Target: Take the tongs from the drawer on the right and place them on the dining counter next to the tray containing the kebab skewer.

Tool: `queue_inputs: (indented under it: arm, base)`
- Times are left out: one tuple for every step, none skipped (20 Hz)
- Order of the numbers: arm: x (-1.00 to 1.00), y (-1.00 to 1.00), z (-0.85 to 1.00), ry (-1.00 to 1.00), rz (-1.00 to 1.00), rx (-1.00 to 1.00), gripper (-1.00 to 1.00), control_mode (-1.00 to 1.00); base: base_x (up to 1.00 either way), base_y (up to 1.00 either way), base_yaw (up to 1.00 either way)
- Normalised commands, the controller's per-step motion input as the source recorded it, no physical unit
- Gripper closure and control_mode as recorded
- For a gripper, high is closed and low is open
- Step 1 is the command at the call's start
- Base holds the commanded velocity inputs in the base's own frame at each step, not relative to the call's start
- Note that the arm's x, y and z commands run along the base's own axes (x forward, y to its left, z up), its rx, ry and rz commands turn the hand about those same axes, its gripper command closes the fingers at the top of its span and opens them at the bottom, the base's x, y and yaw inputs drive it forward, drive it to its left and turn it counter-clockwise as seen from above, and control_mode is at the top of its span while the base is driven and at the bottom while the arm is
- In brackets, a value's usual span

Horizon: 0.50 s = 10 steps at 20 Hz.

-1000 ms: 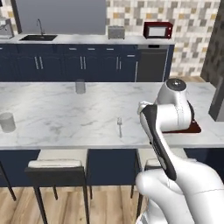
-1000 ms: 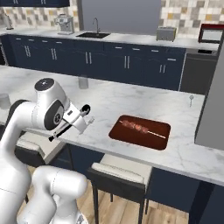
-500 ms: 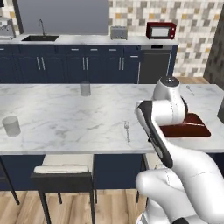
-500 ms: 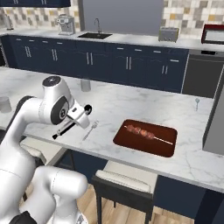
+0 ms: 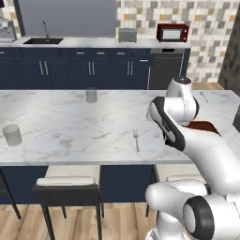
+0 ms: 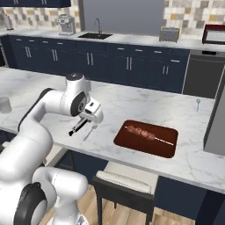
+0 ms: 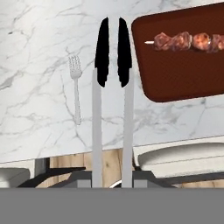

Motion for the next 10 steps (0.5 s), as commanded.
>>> queue_inputs:
  arm:
    - [0.00,-0.17,0.00,0.00,0.08,0.00,1.00,-1.00]
    - [0.00,0.00,0.00,0.00,0.00,0.00,1.00,-1.00]
    - [0.00,0.00,0.00,0.00,0.00,0.00,1.00,-1.00]
    - [0.04,0.00,-0.09,0.00,0.00,0.00,1.00,-1.00]
    - [0.15,0.00,-0.46,0.00,0.02,-0.03,1.00,-1.00]
    - [0.14,0.00,-0.51,0.00,0.04,-0.05,1.00,-1.00]
    - [0.12,0.00,-0.46,0.00,0.06,-0.03,1.00,-1.00]
    - [0.09,0.00,-0.43,0.00,0.07,-0.02,1.00,-1.00]
    - [0.04,0.00,-0.36,0.00,0.07,-0.03,1.00,-1.00]
    - [0.04,0.00,-0.35,0.00,0.06,-0.03,1.00,-1.00]
  base:
    - [0.00,0.00,0.00]
    - [0.00,0.00,0.00]
    - [0.00,0.00,0.00]
    - [0.00,0.00,0.00]
    - [0.00,0.00,0.00]
    - [0.00,0.00,0.00]
    - [0.00,0.00,0.00]
    - [0.00,0.00,0.00]
    - [0.00,0.00,0.00]
    - [0.00,0.00,0.00]
